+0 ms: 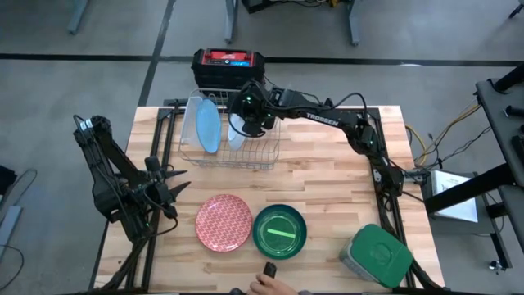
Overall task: Sort dishes
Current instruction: Put the blue patterned plate into the dish rack
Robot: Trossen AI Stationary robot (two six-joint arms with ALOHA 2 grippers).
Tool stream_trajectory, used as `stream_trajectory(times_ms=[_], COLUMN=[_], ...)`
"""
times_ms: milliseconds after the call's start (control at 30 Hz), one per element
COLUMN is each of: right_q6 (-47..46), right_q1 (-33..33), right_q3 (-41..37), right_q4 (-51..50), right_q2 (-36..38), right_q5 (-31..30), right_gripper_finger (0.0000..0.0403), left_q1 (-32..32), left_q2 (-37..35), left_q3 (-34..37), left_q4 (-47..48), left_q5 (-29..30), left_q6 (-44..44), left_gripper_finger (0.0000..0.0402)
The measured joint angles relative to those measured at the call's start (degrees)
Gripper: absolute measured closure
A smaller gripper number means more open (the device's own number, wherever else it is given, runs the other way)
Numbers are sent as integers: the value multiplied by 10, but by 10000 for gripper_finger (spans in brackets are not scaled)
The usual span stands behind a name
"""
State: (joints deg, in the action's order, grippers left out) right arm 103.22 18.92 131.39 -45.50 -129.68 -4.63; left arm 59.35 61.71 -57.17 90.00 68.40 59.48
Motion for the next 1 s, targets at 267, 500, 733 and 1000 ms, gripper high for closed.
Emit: stream_trajectory(times_ms=[267, 500, 733, 1000], right_q6=[25, 34, 34, 34], right_q1=[0, 0, 0, 0], right_q3=[-5, -5, -5, -9], right_q4=[15, 15, 17, 20], right_q2=[-13, -28, -31, -32], right_q5=[0, 0, 2, 2], right_gripper_finger=[381, 381, 381, 381], left_q1=[0, 0, 0, 0], left_q2=[0, 0, 0, 0], left_q3=[0, 0, 0, 0], left_q4=[0, 0, 0, 0], left_q5=[0, 0, 1, 1], left_q6=[0, 0, 0, 0], left_gripper_finger=[246, 245, 245, 245])
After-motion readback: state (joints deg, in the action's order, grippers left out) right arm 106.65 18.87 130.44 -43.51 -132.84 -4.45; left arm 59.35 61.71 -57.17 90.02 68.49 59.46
